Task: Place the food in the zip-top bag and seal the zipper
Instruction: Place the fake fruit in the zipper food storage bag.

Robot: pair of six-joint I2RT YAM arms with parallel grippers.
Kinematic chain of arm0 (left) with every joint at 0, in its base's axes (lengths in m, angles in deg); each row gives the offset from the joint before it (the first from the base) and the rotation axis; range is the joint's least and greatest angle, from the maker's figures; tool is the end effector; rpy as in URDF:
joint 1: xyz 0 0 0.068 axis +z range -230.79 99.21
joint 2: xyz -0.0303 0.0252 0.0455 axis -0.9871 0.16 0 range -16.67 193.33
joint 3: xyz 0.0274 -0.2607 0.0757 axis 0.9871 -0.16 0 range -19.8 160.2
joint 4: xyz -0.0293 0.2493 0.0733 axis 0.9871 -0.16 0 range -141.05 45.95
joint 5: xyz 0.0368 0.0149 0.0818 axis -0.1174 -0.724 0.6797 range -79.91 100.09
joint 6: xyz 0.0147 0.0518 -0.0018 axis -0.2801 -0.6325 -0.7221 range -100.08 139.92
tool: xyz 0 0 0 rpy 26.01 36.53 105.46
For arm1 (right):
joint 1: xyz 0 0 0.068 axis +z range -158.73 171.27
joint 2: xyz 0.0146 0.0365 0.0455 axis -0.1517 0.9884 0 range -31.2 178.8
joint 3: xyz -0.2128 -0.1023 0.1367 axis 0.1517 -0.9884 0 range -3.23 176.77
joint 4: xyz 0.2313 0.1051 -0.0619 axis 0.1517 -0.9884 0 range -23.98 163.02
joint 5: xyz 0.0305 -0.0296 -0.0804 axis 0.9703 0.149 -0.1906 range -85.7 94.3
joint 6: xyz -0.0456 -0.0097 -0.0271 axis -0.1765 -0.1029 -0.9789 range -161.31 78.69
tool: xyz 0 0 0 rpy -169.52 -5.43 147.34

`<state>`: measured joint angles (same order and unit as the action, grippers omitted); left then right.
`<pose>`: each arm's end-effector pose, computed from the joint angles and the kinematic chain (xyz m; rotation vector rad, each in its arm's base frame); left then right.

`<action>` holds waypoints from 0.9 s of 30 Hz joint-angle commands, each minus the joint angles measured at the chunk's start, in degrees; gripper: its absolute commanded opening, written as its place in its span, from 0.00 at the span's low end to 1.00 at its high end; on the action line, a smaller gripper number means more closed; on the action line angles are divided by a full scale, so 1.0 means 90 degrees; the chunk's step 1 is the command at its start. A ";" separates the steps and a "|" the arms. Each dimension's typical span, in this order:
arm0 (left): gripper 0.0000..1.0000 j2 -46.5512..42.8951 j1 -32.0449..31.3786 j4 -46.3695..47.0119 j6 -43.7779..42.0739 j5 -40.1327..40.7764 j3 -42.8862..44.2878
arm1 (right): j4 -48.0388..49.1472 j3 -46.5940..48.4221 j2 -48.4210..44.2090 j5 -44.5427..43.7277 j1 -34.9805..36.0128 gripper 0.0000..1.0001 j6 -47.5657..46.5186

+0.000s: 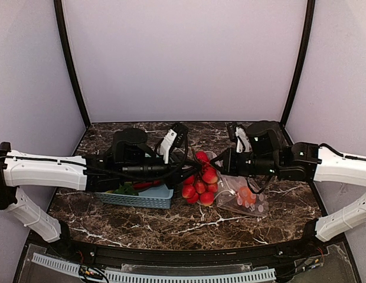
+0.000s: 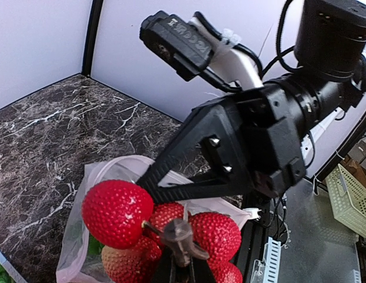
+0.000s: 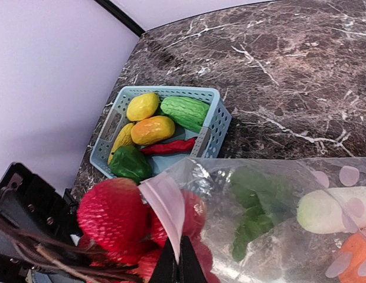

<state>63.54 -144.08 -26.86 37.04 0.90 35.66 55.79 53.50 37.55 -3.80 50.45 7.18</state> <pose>0.1437 -0.2981 0.3113 0.8421 1.6448 -1.1556 0.1436 0.2307 0.3138 -0.1158 2.2314 0.9630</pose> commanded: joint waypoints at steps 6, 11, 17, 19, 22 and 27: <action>0.01 0.0645 -0.0029 0.0162 -0.0066 0.0793 0.0822 | 0.0929 -0.0206 -0.0332 0.0949 0.0019 0.00 -0.0576; 0.01 0.0952 -0.0029 0.0708 -0.0024 0.0937 0.0953 | 0.0997 -0.0232 -0.0449 0.1170 0.0034 0.00 -0.0593; 0.01 0.0972 -0.0034 0.1469 0.0009 0.1330 0.0880 | 0.0869 -0.0237 -0.0403 0.1164 0.0029 0.00 -0.0435; 0.01 0.0902 -0.0029 0.1697 -0.0029 0.1450 0.0790 | 0.0783 -0.0251 -0.0419 0.1095 0.0030 0.00 -0.0347; 0.01 0.0736 -0.0029 0.2037 -0.0070 0.1613 0.0563 | 0.0602 -0.0257 -0.0472 0.0938 0.0029 0.00 -0.0090; 0.01 0.0609 -0.0034 0.2406 -0.0064 0.1724 0.0409 | 0.0592 -0.0249 -0.0618 0.0932 0.0034 0.00 0.0374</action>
<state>72.63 -144.47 -15.71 36.78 12.94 39.93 61.23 51.60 33.49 1.53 49.60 6.42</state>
